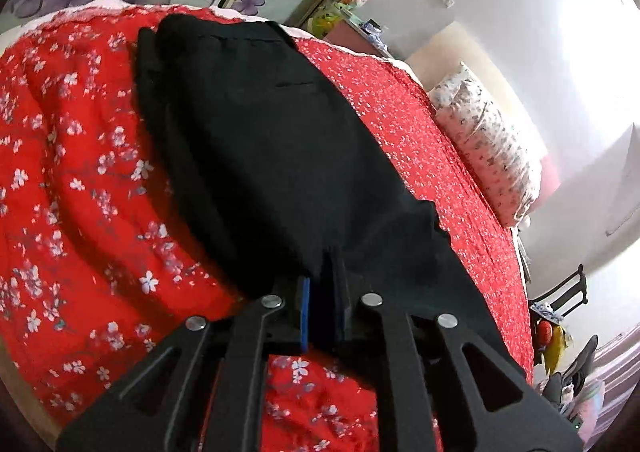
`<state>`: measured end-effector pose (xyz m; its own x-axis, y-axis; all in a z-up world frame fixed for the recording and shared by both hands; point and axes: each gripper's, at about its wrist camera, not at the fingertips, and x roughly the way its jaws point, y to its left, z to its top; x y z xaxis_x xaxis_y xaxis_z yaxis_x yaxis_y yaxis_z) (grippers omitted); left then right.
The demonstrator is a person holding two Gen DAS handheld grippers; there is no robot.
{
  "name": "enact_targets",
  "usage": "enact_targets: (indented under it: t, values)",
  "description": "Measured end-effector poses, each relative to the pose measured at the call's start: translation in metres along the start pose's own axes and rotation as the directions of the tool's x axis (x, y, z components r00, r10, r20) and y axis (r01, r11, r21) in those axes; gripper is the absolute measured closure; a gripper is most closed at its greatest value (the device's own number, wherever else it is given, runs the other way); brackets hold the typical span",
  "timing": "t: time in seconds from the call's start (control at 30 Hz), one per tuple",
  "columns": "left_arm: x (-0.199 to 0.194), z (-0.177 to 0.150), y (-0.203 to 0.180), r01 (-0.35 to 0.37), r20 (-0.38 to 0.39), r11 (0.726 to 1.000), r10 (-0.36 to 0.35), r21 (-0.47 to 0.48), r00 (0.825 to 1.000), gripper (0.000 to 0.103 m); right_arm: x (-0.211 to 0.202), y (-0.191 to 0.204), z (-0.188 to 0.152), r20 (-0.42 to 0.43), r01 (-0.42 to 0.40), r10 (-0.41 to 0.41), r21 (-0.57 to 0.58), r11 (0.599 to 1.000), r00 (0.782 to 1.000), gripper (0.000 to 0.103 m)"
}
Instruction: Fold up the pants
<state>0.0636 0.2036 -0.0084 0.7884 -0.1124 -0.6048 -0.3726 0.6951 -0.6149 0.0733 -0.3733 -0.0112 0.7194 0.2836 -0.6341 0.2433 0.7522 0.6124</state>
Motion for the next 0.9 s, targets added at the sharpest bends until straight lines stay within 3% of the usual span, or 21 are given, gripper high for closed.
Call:
enact_targets:
  t: [0.03, 0.07, 0.13, 0.17, 0.2, 0.23, 0.3, 0.33, 0.43, 0.57, 0.7, 0.8, 0.9]
  values:
    - [-0.002, 0.001, -0.001, 0.015, -0.009, 1.0, -0.015, 0.007, 1.0, 0.077, -0.002, -0.004, -0.001, -0.029, -0.002, 0.002, 0.017, 1.0, 1.0, 0.081]
    - [-0.006, 0.001, -0.002, 0.034, -0.01, 0.999, -0.034, 0.018, 0.999, 0.072, -0.005, -0.006, -0.002, -0.053, -0.005, 0.007, 0.028, 1.0, 0.999, 0.06]
    - [-0.014, -0.002, -0.007, 0.041, 0.006, 0.998, -0.041, 0.054, 0.999, 0.044, -0.015, -0.011, -0.003, -0.085, 0.0, 0.003, 0.04, 0.999, 0.996, 0.037]
    - [-0.019, -0.005, -0.01, 0.043, 0.02, 0.997, -0.045, 0.072, 0.999, 0.037, -0.026, -0.014, -0.004, -0.083, -0.004, 0.008, 0.044, 0.999, 0.996, 0.037]
    - [-0.029, -0.01, -0.013, 0.017, 0.06, 0.994, -0.023, 0.107, 0.998, 0.021, -0.04, -0.019, -0.004, -0.068, -0.019, 0.023, 0.049, 0.999, 0.997, 0.037]
    - [-0.035, -0.018, -0.017, 0.005, 0.088, 0.991, -0.017, 0.132, 0.996, 0.016, -0.055, -0.026, 0.0, -0.038, -0.038, 0.04, 0.057, 0.998, 0.998, 0.037]
    - [-0.044, -0.032, -0.025, 0.022, 0.107, 0.978, -0.045, 0.206, 0.993, 0.014, -0.082, -0.037, 0.015, 0.035, -0.039, 0.036, 0.076, 0.996, 0.999, 0.037]
    - [-0.044, -0.037, -0.032, 0.024, 0.103, 0.971, -0.049, 0.236, 0.993, 0.014, -0.1, -0.047, 0.031, 0.095, -0.012, 0.004, 0.087, 0.996, 0.995, 0.037]
    - [-0.043, -0.056, -0.05, 0.039, 0.067, 0.939, -0.065, 0.342, 0.996, 0.007, -0.121, -0.069, 0.073, 0.167, 0.106, -0.119, 0.082, 0.991, 0.979, 0.038]
    - [-0.039, -0.077, -0.075, 0.069, 0.019, 0.889, -0.087, 0.454, 0.996, 0.005, -0.112, -0.101, 0.116, 0.13, 0.193, -0.208, 0.124, 0.973, 0.969, 0.053]
    - [-0.041, -0.098, -0.094, 0.099, -0.012, 0.838, -0.109, 0.537, 0.994, 0.002, -0.085, -0.131, 0.131, 0.034, 0.289, -0.297, 0.146, 0.946, 0.954, 0.054]
    - [-0.039, -0.107, -0.096, 0.108, -0.025, 0.824, -0.113, 0.556, 0.993, 0.002, -0.063, -0.138, 0.129, -0.016, 0.345, -0.345, 0.091, 0.934, 0.938, 0.054]
    - [-0.034, -0.108, -0.093, 0.122, -0.053, 0.829, -0.111, 0.545, 0.992, 0.002, -0.045, -0.136, 0.12, -0.048, 0.37, -0.368, 0.024, 0.929, 0.929, 0.054]
